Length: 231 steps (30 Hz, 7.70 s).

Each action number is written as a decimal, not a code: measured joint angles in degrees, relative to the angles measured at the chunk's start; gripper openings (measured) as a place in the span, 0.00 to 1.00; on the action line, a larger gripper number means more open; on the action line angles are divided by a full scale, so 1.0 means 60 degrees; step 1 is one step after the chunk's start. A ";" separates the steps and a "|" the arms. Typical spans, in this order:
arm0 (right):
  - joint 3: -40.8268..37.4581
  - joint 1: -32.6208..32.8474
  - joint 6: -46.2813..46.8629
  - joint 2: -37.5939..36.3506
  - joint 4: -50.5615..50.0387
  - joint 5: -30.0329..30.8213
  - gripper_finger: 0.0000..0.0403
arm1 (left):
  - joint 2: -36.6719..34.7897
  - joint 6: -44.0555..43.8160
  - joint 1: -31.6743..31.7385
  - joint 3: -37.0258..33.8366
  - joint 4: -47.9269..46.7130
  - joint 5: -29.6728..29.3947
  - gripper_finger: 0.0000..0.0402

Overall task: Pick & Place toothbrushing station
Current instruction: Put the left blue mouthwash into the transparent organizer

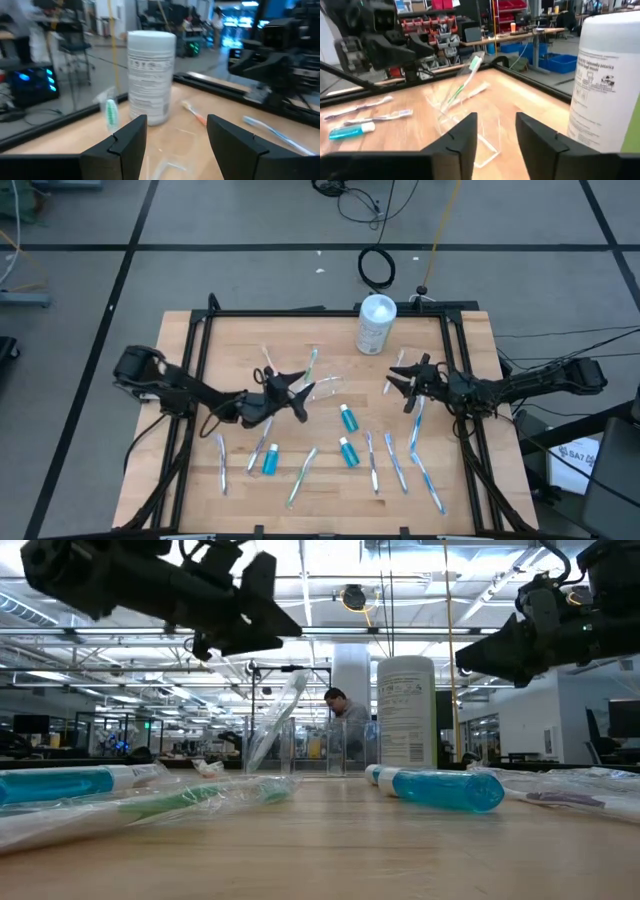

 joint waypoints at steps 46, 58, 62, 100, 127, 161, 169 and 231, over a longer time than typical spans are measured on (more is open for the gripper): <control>0.0000 -0.0018 0.0008 0.0041 0.0680 0.0007 0.42 | -0.2624 -0.0232 0.1490 0.3487 -0.9443 0.3670 0.53; -0.0004 -0.0018 0.0076 0.0066 0.1040 -0.0004 0.42 | -0.4311 -0.1452 0.1435 0.3480 -1.2687 0.3481 0.53; 0.0000 -0.0016 0.0084 0.0069 0.1201 -0.0005 0.42 | -0.5198 -0.2126 0.1413 0.3099 -1.3542 0.3213 0.53; 0.2630 0.0295 0.0481 0.4147 0.0867 -0.1483 0.42 | -0.6211 -0.5456 0.0777 0.0357 -1.2461 0.4791 0.53; 0.2634 0.0295 0.1541 0.4277 0.1013 -0.1483 0.42 | -0.2216 -0.9615 -0.2790 0.0537 -1.0403 0.5899 0.53; 0.2641 0.0299 0.1731 0.4277 0.1220 -0.1483 0.42 | -0.0480 -1.2500 -0.2768 0.1005 -1.1439 0.5543 0.53; 0.2641 0.0299 0.1731 0.4275 0.1220 -0.1482 0.42 | -0.0065 -1.2533 -0.2398 0.1038 -1.1390 0.6040 0.53; 0.2641 0.0302 0.1725 0.4275 0.1217 -0.1479 0.42 | 0.0006 -0.9924 -0.2203 0.2093 -1.0743 0.6081 0.30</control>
